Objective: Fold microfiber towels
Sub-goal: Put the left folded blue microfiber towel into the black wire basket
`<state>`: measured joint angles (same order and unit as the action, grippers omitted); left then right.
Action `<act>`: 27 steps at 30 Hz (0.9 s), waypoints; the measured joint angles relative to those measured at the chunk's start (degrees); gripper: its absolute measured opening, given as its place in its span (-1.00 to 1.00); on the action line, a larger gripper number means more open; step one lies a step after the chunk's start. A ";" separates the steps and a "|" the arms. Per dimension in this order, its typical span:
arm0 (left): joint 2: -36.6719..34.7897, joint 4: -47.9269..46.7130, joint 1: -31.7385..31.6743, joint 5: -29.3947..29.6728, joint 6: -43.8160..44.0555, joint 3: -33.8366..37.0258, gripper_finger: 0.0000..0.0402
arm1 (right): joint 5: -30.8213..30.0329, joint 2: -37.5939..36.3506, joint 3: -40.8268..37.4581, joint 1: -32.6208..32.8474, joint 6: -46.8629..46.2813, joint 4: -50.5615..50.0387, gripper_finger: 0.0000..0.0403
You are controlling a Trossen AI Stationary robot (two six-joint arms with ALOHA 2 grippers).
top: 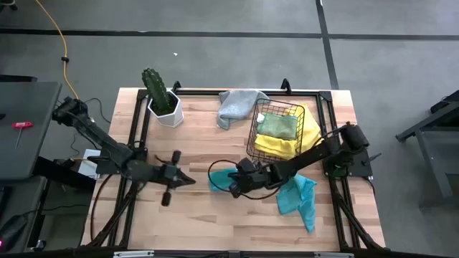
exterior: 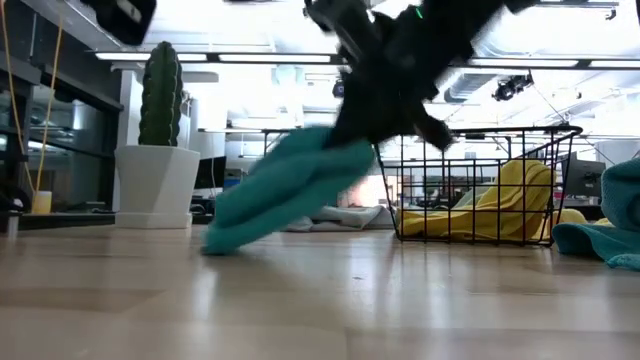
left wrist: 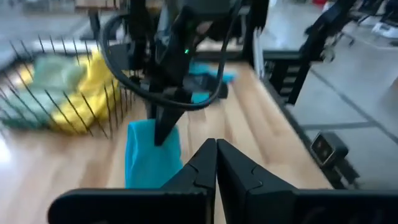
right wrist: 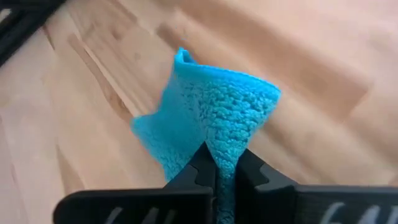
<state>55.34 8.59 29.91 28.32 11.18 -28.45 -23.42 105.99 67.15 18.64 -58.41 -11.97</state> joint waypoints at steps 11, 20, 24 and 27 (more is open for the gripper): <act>-9.49 -9.03 0.26 0.42 1.80 -0.04 -1.00 | -5.57 -1.21 22.70 -12.29 13.90 -27.89 -1.00; -8.58 -11.42 0.26 0.57 2.23 0.00 -1.00 | -6.80 -1.30 25.81 -24.31 9.34 -42.40 -1.00; -8.58 -11.40 0.26 0.84 2.16 0.00 -1.00 | -8.14 -1.53 25.73 -27.42 7.51 -45.98 -1.00; -8.58 -11.37 0.18 0.95 2.18 0.00 -1.00 | -8.53 -2.25 25.73 -29.11 7.18 -47.25 -1.00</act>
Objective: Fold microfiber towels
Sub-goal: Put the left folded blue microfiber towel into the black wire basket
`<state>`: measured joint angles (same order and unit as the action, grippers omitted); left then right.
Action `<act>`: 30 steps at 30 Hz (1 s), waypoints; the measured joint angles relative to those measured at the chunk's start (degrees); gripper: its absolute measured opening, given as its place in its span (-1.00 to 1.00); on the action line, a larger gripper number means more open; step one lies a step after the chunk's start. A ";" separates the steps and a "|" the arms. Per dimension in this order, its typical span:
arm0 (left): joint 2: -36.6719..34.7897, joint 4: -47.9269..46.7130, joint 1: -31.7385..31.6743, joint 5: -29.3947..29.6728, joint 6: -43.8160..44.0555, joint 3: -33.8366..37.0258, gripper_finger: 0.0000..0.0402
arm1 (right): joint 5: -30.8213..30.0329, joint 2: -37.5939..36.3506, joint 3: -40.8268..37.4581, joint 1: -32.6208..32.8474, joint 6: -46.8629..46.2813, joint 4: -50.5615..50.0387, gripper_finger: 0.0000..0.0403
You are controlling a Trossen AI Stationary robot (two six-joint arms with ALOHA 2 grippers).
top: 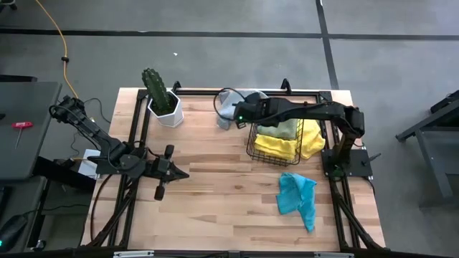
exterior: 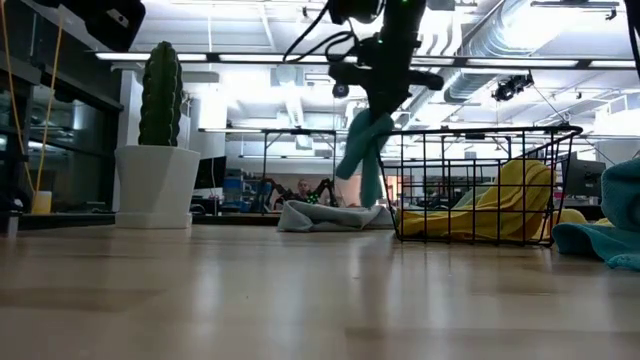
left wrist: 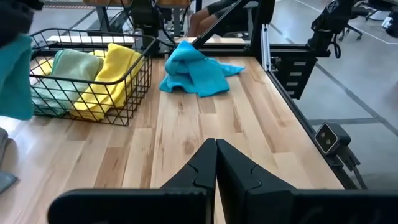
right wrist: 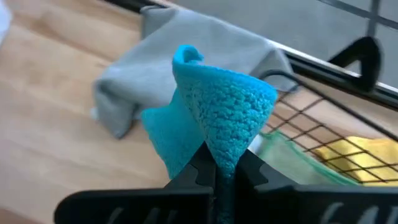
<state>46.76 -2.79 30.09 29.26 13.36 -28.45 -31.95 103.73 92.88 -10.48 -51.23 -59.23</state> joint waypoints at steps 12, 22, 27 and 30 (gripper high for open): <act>0.00 0.05 -0.03 0.10 -0.01 0.00 -1.00 | -2.37 -2.33 0.00 -2.43 -11.10 -21.22 -1.00; 0.00 0.06 -0.03 0.08 0.11 -0.02 -1.00 | 0.07 0.88 0.00 -3.16 -13.22 -24.03 -1.00; 0.00 0.04 -0.03 -0.08 0.08 -0.02 -1.00 | 2.28 4.86 -0.04 -4.25 -12.55 -24.38 -1.00; 0.00 0.04 -0.03 -0.10 0.07 -0.02 -1.00 | 2.64 6.93 -0.04 -4.74 -11.83 -24.37 -1.00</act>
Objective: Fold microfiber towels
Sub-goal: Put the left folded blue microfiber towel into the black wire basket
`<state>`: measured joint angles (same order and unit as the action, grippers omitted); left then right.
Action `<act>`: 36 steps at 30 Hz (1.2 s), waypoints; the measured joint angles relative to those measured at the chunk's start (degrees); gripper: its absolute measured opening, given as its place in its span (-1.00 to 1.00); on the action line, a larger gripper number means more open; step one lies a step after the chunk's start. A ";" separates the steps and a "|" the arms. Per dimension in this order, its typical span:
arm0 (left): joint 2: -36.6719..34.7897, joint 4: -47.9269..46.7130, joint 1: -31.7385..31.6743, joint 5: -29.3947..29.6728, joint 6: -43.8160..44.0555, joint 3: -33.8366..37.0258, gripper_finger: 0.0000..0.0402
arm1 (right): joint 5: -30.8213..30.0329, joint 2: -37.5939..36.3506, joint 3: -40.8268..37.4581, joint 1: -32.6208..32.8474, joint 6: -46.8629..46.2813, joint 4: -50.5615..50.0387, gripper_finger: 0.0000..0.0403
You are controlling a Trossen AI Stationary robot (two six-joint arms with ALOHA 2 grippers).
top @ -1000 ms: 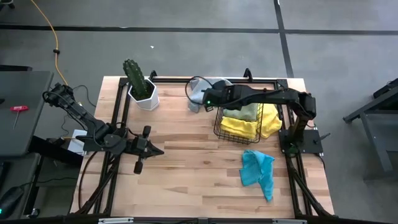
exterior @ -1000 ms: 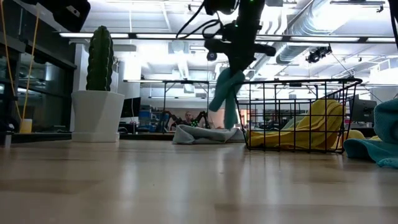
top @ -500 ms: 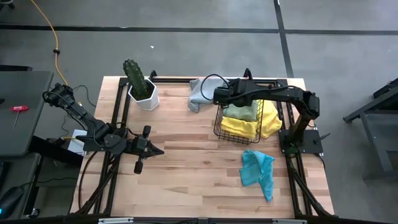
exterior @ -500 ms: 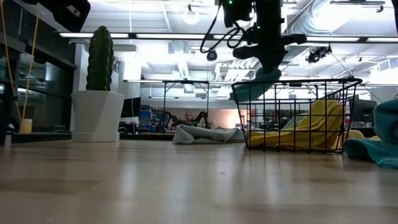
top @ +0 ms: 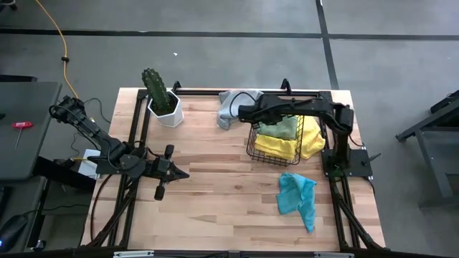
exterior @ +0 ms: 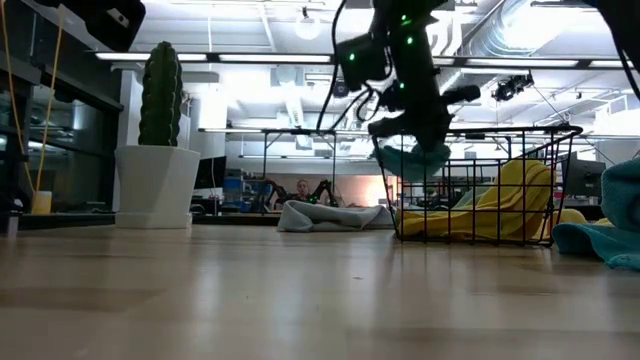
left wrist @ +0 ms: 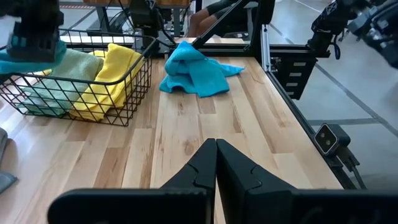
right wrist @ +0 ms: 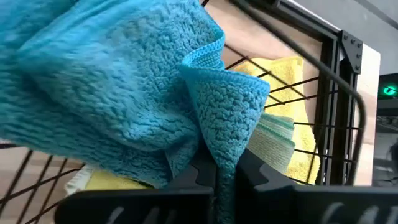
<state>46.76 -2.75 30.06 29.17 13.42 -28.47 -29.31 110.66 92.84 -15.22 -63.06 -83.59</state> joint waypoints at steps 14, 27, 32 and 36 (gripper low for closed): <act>0.00 0.01 0.00 -0.04 0.03 0.00 -1.00 | 1.98 4.89 -0.10 -0.67 0.38 -5.30 -1.00; 0.00 0.01 -0.02 -0.07 -0.01 0.00 -1.00 | 5.34 4.95 -8.79 -1.43 -1.43 -2.65 -0.84; 0.00 0.03 -0.02 -0.07 0.07 0.00 -1.00 | 3.67 4.95 -8.79 -1.23 -1.22 -3.31 -0.66; 0.00 0.03 -0.02 -0.07 0.07 0.00 -1.00 | 2.57 4.95 -8.79 -0.75 -0.12 -3.83 -0.48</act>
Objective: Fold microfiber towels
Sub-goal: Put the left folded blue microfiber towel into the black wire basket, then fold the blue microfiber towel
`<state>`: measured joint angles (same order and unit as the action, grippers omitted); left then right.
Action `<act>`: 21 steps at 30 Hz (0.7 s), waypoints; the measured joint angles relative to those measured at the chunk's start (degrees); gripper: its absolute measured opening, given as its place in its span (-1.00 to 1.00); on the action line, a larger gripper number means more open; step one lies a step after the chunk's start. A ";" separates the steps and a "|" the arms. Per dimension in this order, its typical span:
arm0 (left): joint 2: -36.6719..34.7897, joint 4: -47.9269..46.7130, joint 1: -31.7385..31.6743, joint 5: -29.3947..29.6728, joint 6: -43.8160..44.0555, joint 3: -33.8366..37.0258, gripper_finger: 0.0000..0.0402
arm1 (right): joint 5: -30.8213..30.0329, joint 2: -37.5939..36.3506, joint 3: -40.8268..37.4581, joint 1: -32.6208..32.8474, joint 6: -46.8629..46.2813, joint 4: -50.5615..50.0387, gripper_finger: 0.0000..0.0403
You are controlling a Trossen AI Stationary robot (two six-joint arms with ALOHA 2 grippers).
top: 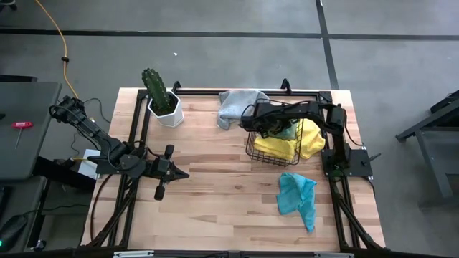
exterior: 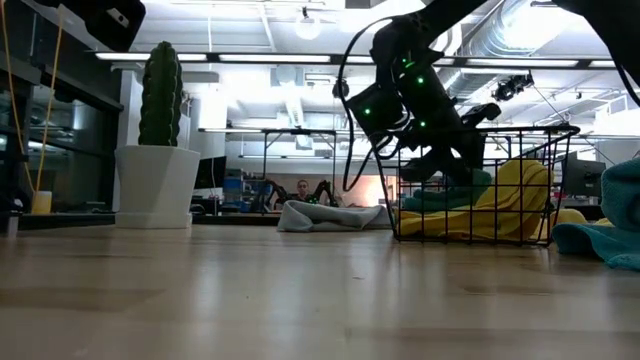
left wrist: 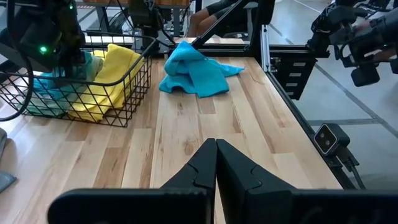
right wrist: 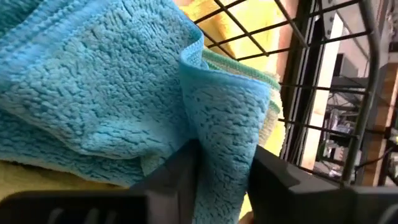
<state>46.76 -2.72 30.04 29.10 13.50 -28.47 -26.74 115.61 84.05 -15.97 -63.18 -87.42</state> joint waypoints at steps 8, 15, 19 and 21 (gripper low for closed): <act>0.00 -0.02 0.02 0.00 -0.05 0.00 -1.00 | -3.37 -1.92 -0.03 0.31 0.88 -2.57 -0.25; -0.02 -0.02 0.00 0.00 -0.13 -0.02 -1.00 | -7.95 -9.30 -0.63 1.43 -1.32 -2.66 -0.24; -0.02 -0.02 0.00 0.00 -0.13 -0.02 -1.00 | -14.04 -13.71 -0.63 5.76 -4.45 -1.55 -0.24; -0.02 -0.02 0.01 0.00 -0.15 -0.02 -1.00 | -17.33 -15.82 -0.63 9.09 -5.08 0.63 -0.24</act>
<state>46.74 -2.74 30.06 29.10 13.35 -28.49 -44.07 99.80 83.42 -6.88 -68.27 -86.79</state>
